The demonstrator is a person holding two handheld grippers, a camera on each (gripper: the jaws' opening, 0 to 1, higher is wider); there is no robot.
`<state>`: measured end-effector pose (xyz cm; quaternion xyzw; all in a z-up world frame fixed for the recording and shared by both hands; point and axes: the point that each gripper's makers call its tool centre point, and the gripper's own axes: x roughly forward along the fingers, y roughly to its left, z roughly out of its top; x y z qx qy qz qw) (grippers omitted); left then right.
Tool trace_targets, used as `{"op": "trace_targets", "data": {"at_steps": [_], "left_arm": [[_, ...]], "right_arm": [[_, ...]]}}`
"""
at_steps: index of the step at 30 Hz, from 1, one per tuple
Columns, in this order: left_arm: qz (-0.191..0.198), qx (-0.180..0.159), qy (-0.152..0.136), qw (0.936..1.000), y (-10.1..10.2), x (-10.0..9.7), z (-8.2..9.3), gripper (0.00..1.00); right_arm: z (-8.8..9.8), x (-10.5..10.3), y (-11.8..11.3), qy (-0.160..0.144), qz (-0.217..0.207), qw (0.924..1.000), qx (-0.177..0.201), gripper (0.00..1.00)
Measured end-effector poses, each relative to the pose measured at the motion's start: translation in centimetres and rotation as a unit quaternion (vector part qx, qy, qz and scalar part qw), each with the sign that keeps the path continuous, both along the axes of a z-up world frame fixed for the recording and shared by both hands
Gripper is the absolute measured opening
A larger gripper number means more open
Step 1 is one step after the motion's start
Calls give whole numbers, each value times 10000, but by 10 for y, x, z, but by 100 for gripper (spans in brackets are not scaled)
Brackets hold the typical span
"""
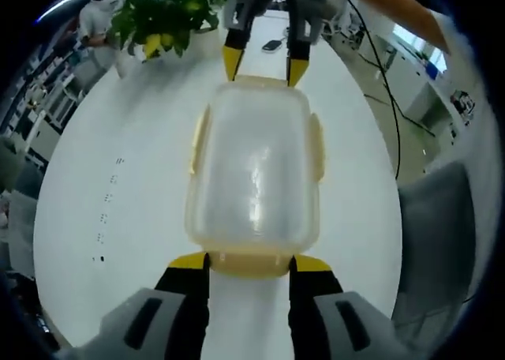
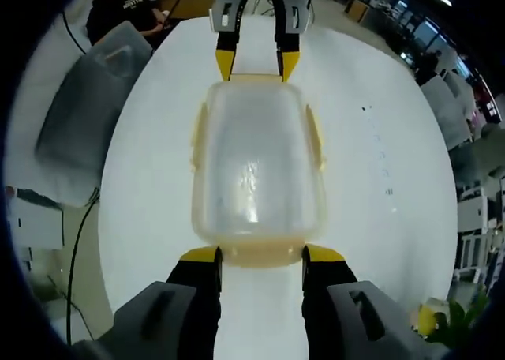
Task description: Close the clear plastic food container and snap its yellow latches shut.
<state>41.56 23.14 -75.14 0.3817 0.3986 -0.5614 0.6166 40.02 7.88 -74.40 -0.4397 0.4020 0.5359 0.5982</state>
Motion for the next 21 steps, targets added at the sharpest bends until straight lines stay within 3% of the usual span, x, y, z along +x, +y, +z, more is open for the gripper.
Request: {"op": "trace_targets", "data": {"at_steps": [8,12,21], "left_arm": [[-35,130,172,9998,2,0,-13,33],[-49,79,214,9997,-2,-4,-13,33],[-58,98,226,9997,-8,-6,-22,33]], "right_arm": [[-24,-1,-2,213,-33,9998,-12,37],[-35,-2,-8,226,-9,9995,-204,37],[-43,1,-13,117,14,9994,-336,37]]}}
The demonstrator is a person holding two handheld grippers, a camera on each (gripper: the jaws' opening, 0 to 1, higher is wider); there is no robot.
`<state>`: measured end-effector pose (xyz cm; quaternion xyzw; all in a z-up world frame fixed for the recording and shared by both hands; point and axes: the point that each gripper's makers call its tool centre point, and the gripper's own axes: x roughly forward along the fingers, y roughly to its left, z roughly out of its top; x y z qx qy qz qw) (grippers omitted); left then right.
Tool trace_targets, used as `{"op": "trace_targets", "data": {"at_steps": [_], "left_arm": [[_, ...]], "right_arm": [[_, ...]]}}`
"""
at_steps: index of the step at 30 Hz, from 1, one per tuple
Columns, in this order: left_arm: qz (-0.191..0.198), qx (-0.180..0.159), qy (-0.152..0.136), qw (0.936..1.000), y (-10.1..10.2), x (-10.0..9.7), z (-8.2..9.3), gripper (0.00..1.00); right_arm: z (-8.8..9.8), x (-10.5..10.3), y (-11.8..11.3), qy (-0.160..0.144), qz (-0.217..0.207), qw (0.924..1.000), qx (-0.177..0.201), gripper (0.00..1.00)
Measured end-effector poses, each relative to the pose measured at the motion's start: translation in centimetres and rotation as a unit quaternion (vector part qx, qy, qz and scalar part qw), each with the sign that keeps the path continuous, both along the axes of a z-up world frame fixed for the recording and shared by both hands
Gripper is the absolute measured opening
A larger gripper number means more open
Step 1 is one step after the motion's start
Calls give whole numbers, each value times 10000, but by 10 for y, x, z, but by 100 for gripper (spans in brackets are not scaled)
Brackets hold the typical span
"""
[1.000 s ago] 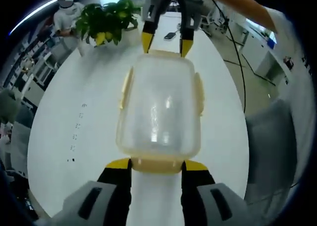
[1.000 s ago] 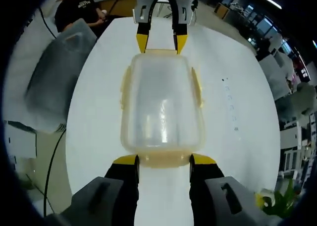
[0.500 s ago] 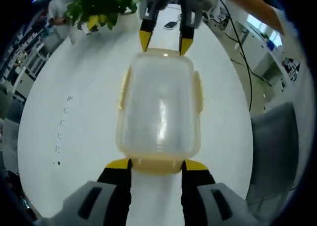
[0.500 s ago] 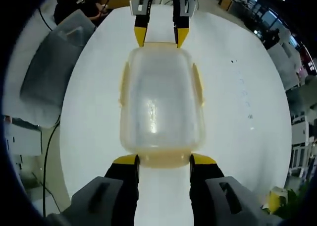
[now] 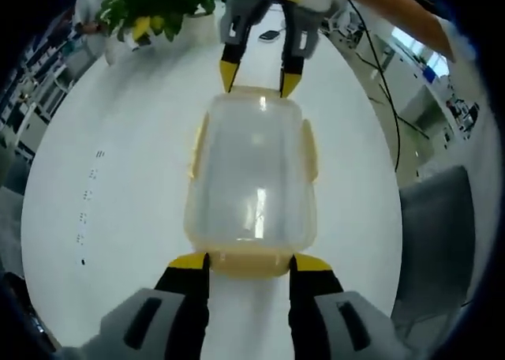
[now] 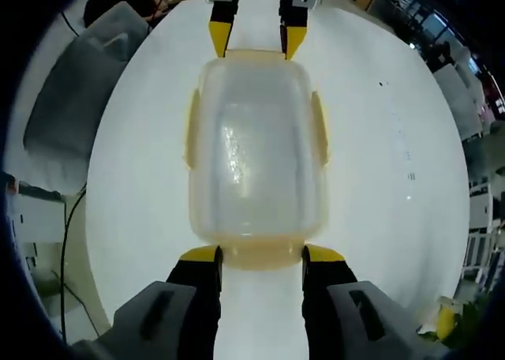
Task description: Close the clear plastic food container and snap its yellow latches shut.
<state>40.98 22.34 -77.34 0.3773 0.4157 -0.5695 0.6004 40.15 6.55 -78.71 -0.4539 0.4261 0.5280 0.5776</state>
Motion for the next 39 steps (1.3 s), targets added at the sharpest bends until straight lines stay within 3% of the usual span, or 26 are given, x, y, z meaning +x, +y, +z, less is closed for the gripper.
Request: {"op": "trace_targets", "data": {"at_steps": [9,14,15,16,17,18,19,20,21,22,23,25,32,35,37,39], "left_arm": [[-18,205,-21,9998,2,-3,-17,34],[-37,209,-28,9998,3,-3,-16,34],[-32,197,-30,9998,3,-3,-16,34],[-9,189,-8,9998,3,-4,-16,34],[63,204,-6,9998,4,-3,-17,33],[18,200,-39,9998,5,-3,-19,31],[-178,233,-233,9993,6,2,-18,21],[-321,231,-417,9983,7,6,-19,13],[-264,226,-326,9989,8,3,-20,10],[-181,237,-235,9993,9,2,-21,13],[-35,214,-92,9997,9,0,-23,15],[-83,191,-138,9997,10,1,-24,16],[29,312,-145,9994,19,1,-31,17],[403,281,-6,9988,28,-1,-30,17],[885,435,-6,9951,43,1,-30,17],[1189,-12,196,9927,40,-7,-27,18]], "right_arm": [[-2,1,1,-31,46,10000,-9,37],[-8,0,-1,-15,41,10000,-58,37],[-9,0,-1,-2,1,10000,-81,33],[-12,-8,-3,253,19,9996,-113,22],[-14,-6,-5,158,-5,9997,-169,7],[-19,-1,-11,13,-40,9995,-318,2],[-20,7,-13,-242,-20,9991,-353,1],[-24,0,-10,-21,-238,9995,-201,4],[-26,-10,-7,290,-394,9988,-85,7],[-28,-14,-5,380,-416,9984,-21,10],[-28,-11,-6,256,-323,9991,-40,11],[-28,-11,-7,236,-316,9992,-49,7],[-26,-16,-5,308,-438,9986,33,10],[-25,-16,-12,339,-647,9973,31,11],[-24,-13,-21,282,-936,9952,-21,13],[-20,-11,-28,286,-1306,9910,34,17]]}}
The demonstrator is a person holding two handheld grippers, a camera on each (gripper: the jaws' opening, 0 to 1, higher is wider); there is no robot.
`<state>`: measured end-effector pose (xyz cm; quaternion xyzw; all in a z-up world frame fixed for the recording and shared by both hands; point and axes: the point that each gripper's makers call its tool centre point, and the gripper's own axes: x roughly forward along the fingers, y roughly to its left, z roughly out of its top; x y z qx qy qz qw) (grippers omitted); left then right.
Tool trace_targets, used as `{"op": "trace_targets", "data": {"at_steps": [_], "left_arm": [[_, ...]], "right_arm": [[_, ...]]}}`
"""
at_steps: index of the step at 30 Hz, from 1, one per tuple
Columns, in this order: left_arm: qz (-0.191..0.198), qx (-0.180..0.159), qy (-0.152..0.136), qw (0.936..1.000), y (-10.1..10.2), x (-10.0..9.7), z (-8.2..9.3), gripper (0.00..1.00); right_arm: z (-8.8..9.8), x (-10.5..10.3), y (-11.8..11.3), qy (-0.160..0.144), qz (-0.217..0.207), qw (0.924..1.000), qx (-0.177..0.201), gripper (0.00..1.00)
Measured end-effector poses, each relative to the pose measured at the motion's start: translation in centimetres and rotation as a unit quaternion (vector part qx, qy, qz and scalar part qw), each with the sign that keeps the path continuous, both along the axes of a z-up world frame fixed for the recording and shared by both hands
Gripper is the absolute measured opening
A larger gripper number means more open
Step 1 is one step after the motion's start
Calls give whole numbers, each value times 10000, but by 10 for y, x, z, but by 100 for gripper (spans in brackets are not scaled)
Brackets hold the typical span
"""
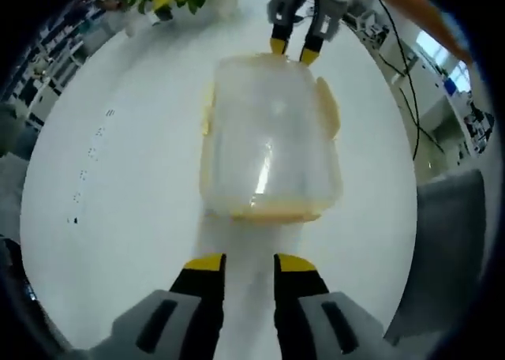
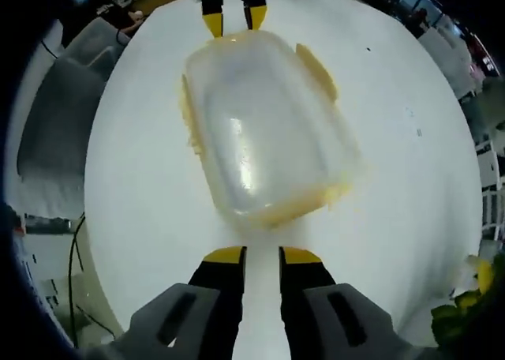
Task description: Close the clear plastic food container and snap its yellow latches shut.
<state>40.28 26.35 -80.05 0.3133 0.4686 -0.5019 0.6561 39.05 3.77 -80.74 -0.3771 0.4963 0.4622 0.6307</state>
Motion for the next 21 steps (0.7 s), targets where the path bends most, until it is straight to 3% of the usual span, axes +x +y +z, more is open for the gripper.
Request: {"op": "trace_targets", "data": {"at_steps": [2,4,5,6,7,8,10,11,12,13,14,15,16,17,18,19,20,21], "left_arm": [[633,-656,398,9950,-6,-11,8,21],[1365,-1124,557,9827,-5,-10,16,24],[1804,-1405,597,9717,-3,-7,21,24],[1975,-1480,601,9672,-1,-5,22,24],[2487,-1750,729,9499,1,-2,26,24],[2791,-1908,845,9373,2,0,29,25],[3562,-2672,1255,8866,-5,4,41,30],[3838,-3079,1625,8553,-12,2,50,34],[4163,-3590,2127,8078,-20,0,61,44],[4430,-3775,2457,7752,-22,-1,64,52],[4786,-3915,2868,7318,-24,-2,64,58],[4983,-3985,3008,7089,-24,-2,63,61],[5237,-4118,3091,6787,-24,2,61,60],[5353,-4153,3122,6659,-24,2,58,58],[5375,-4124,3157,6643,-26,0,56,57],[5321,-4040,3127,6752,-28,-3,51,57],[5345,-3947,3084,6808,-30,-4,48,57],[5351,-3780,2924,6966,-30,-6,42,57]], "right_arm": [[6,7,-3,-119,-431,9988,205,19],[15,22,-8,-432,-868,9948,312,17],[18,28,-10,-557,-1038,9924,341,17],[23,35,-10,-659,-1262,9887,464,17],[28,41,-9,-745,-1587,9826,613,19],[30,43,-9,-766,-1695,9802,679,20],[38,48,0,-629,-2121,9683,1160,24],[41,47,7,-465,-2338,9601,1464,25],[45,46,15,-250,-2622,9476,1809,26],[47,46,18,-126,-2742,9407,1991,27],[49,46,21,8,-2926,9311,2179,29],[49,46,23,122,-3119,9221,2289,29],[48,44,26,369,-3452,9061,2417,30],[47,40,29,619,-3625,8958,2495,31],[45,36,31,899,-3854,8834,2510,30],[41,31,34,1198,-4082,8694,2512,30],[39,34,34,1172,-4119,8671,2546,31],[36,37,32,1033,-4062,8730,2493,33]]}}
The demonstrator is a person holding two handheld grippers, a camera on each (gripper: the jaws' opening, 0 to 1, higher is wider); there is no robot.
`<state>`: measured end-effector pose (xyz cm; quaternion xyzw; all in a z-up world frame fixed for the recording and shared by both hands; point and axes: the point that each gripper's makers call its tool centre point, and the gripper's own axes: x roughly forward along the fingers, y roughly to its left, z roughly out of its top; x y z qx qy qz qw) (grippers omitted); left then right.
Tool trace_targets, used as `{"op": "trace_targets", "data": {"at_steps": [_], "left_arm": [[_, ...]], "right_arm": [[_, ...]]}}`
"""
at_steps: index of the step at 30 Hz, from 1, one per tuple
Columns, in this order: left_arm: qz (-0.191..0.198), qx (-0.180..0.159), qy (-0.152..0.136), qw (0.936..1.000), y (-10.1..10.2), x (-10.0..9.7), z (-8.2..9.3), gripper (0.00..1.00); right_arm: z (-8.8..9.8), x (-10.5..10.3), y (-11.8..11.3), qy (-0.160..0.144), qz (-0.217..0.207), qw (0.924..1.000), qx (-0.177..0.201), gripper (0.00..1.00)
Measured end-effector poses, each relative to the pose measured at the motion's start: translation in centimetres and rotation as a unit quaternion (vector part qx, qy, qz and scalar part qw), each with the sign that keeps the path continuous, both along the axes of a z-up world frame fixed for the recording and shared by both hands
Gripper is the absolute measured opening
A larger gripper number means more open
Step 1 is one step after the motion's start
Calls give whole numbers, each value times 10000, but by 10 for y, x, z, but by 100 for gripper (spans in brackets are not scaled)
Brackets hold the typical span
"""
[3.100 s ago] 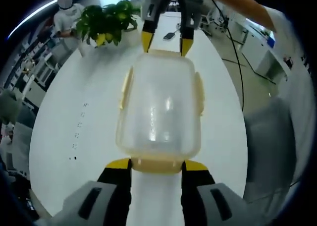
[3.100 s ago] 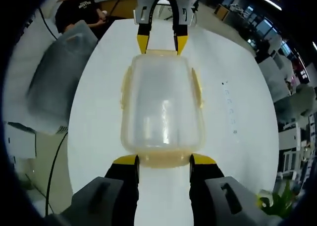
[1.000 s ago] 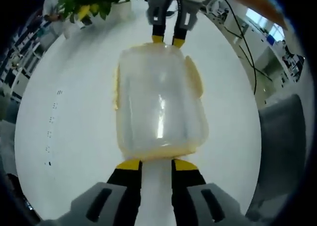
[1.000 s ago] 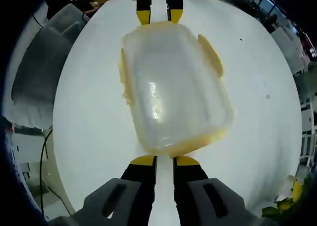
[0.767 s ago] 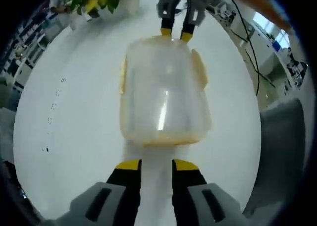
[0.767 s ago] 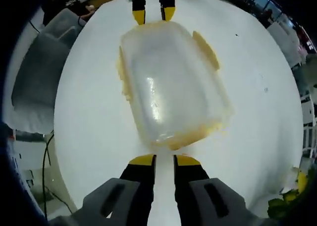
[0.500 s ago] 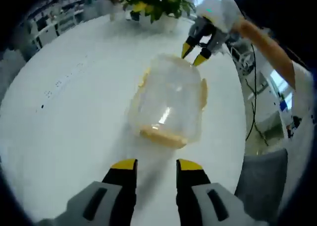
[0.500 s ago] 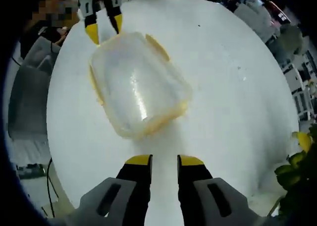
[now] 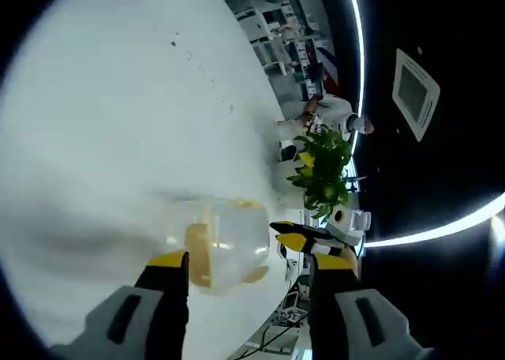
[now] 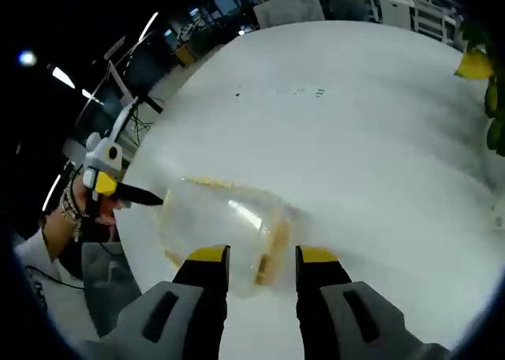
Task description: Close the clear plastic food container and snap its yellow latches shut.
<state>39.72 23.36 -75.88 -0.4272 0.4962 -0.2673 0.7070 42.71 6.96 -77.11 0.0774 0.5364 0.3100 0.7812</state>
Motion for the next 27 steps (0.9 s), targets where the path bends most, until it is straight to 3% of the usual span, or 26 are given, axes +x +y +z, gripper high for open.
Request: {"op": "trace_targets", "data": {"at_steps": [4,8,13,19,22,25,27], "left_arm": [[-260,382,-31,9989,-8,-4,-8,56],[-356,569,-159,9976,-12,0,-7,42],[-443,664,-31,9968,-9,-3,-12,38],[-603,1047,-85,9926,1,-5,-21,23],[-328,1025,151,9941,8,-4,-29,14],[-304,991,116,9945,11,-5,-28,12],[-441,1138,-47,9925,12,-4,-28,11]], "right_arm": [[-6,0,-1,-8,67,9995,-294,29],[-6,-3,7,70,141,9995,-258,20],[-6,-3,10,83,60,9996,-282,21],[-6,-3,14,68,35,9996,-258,20],[-5,-3,16,34,57,9995,-320,19],[-5,-4,17,5,111,9991,-407,19],[-5,-4,17,32,101,9991,-399,19]]}}
